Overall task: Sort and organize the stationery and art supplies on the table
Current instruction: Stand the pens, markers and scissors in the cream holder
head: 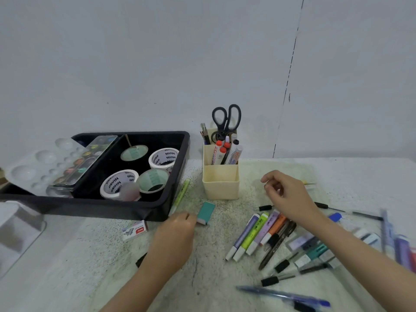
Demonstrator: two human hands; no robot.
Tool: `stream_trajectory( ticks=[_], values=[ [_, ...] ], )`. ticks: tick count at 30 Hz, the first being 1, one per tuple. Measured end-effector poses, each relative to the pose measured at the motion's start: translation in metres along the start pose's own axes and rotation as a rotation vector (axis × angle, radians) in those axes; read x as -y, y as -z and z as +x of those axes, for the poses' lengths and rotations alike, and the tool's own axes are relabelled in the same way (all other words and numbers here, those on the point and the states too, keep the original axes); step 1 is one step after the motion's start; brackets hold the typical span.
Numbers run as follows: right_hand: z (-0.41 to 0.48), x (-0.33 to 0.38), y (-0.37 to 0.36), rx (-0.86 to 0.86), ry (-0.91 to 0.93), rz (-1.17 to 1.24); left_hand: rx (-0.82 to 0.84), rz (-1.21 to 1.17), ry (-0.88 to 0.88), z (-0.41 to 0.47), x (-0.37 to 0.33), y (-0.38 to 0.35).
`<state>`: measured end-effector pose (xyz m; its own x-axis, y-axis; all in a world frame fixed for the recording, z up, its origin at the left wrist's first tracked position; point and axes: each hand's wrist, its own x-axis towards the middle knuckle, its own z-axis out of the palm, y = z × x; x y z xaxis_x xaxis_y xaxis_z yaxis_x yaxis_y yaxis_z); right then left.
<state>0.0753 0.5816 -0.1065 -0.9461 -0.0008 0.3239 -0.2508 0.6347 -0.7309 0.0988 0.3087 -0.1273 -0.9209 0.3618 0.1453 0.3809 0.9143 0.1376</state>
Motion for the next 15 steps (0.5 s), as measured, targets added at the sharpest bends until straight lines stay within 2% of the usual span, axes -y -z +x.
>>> stream_trajectory(
  ticks=[8,12,15],
  values=[
    [-0.018,-0.006,0.019,-0.032,-0.028,-0.039,-0.013,0.008,0.180,-0.003,-0.007,0.009],
    [-0.024,-0.012,0.036,-0.082,-0.078,-0.123,-0.046,-0.143,0.159,-0.001,-0.013,0.019],
    [-0.031,-0.018,0.052,-0.083,-0.138,-0.175,-0.118,-0.348,0.107,0.002,-0.021,0.029]
  ],
)
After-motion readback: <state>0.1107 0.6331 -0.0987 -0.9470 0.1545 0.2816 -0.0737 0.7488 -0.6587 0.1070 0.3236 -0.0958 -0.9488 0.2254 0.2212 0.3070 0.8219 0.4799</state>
